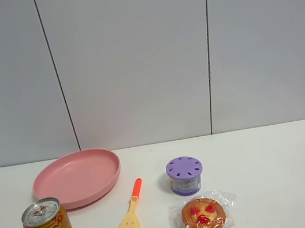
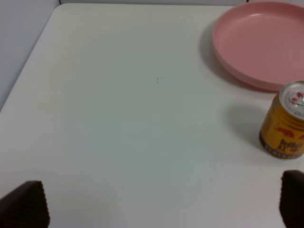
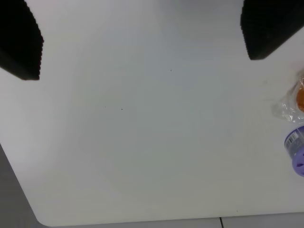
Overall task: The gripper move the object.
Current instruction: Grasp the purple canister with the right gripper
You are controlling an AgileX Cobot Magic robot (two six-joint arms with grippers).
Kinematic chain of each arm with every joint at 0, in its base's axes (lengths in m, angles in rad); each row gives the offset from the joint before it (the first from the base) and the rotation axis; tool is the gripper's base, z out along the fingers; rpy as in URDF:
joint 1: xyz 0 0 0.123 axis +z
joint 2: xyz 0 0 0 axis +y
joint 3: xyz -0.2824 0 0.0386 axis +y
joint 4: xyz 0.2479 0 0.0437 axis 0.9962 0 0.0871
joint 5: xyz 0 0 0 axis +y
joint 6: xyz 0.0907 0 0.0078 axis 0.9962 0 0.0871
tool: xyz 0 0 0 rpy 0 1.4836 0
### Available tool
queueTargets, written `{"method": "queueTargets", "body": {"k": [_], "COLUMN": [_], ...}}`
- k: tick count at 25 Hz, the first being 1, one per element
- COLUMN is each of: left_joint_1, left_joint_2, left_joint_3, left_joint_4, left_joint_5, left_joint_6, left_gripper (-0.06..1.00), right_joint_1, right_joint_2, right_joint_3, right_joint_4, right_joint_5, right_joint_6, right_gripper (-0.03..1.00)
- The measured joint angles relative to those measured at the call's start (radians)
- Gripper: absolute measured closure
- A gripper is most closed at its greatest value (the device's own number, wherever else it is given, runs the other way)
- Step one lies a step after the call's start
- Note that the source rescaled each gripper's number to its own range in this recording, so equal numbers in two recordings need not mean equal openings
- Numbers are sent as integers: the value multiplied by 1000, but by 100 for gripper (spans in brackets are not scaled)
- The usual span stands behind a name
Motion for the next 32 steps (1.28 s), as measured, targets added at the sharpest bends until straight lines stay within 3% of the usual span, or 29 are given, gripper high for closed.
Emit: {"method": "queueTargets", "body": {"k": [1, 32], "left_joint_1": [0, 0], "left_joint_2": [0, 0], "left_joint_3": [0, 0], "left_joint_4": [0, 0], "left_joint_5": [0, 0], "left_joint_6": [0, 0], "left_gripper": [-6, -6], "right_joint_1": [0, 0], "right_joint_2": [0, 0], "right_joint_3": [0, 0], "right_joint_4": [0, 38], "right_joint_5": [0, -8], "right_joint_6": [0, 0], "right_gripper": [27, 27]}}
